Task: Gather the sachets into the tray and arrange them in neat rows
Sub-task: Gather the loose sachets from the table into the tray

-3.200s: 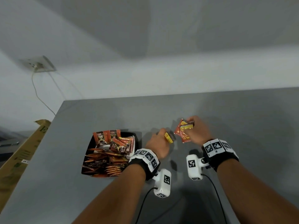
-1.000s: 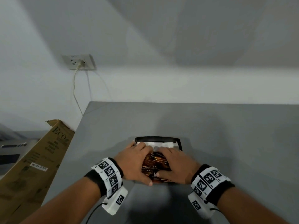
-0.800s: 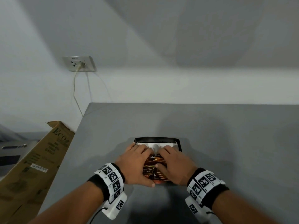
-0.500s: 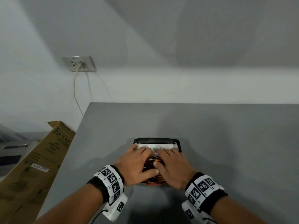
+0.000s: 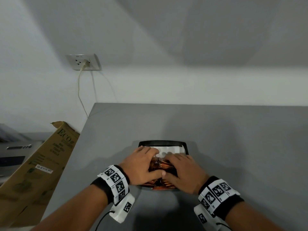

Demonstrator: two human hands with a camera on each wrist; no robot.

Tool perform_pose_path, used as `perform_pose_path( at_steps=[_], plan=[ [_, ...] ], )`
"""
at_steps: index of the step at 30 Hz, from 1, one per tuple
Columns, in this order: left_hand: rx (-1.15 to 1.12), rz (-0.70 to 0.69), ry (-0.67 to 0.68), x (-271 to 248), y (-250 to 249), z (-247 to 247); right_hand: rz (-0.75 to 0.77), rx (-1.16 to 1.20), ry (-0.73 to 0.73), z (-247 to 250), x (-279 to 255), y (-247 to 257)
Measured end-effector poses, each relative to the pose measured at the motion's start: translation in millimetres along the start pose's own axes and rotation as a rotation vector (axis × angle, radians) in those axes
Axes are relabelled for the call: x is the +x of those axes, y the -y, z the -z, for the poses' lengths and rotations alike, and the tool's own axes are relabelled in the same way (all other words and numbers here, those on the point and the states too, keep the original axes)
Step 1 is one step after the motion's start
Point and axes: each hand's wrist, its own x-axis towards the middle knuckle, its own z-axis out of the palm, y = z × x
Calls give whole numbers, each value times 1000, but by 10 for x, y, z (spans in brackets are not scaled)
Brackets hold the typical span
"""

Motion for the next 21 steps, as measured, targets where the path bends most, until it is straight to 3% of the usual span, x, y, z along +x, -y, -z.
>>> perform_pose_path(
  at_steps=[3, 5, 13, 21],
  plan=[
    [76, -25, 147, -101, -31, 88, 35, -82, 149, 115, -96, 43],
    [124, -52, 158, -140, -37, 67, 53, -138, 216, 130, -112, 51],
    [117, -70, -13, -118, -73, -118, 41, -220, 79, -37, 0, 61],
    [164, -22, 24, -108, -122, -152, 28, -209, 51, -142, -14, 98]
  ],
)
